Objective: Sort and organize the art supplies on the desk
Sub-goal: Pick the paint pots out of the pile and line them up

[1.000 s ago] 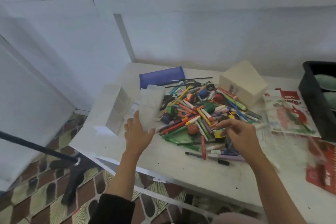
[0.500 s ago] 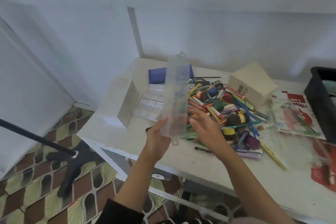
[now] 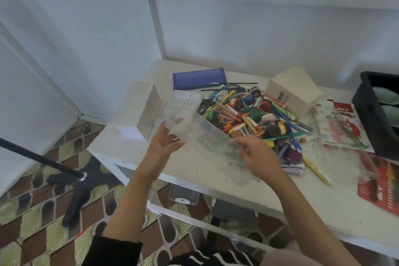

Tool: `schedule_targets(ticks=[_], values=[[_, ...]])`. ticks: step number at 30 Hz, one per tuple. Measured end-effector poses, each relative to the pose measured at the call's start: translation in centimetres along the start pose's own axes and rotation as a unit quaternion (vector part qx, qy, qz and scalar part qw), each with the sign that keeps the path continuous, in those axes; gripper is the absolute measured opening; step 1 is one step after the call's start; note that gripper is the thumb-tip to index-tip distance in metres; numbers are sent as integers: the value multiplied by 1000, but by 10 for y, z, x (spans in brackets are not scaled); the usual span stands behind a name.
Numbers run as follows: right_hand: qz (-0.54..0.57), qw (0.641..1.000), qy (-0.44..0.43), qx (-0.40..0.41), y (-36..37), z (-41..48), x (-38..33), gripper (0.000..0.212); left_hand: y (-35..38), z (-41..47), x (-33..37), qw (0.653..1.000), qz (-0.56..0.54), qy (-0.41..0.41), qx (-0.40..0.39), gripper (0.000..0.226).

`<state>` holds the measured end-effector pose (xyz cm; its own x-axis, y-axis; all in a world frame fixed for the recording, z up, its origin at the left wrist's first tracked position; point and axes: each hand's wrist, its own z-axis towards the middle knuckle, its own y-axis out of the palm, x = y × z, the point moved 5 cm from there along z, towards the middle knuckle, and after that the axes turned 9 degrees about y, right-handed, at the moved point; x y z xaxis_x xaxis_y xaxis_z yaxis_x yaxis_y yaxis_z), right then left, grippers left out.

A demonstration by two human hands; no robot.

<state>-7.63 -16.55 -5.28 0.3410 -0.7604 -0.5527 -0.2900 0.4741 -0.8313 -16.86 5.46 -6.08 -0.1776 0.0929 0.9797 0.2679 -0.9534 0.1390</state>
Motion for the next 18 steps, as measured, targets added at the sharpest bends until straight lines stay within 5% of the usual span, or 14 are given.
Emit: schedule_targets(ticks=[4, 8, 18], values=[[-88, 995, -18, -45, 22, -13, 2, 30, -46, -22, -12, 993, 106, -46, -3, 105], [-115, 991, -42, -59, 42, -22, 4, 29, -54, -43, -33, 966, 235, -78, -75, 102], [-44, 999, -12, 18, 28, -33, 43, 11, -24, -34, -54, 924, 348, -18, -159, 96]])
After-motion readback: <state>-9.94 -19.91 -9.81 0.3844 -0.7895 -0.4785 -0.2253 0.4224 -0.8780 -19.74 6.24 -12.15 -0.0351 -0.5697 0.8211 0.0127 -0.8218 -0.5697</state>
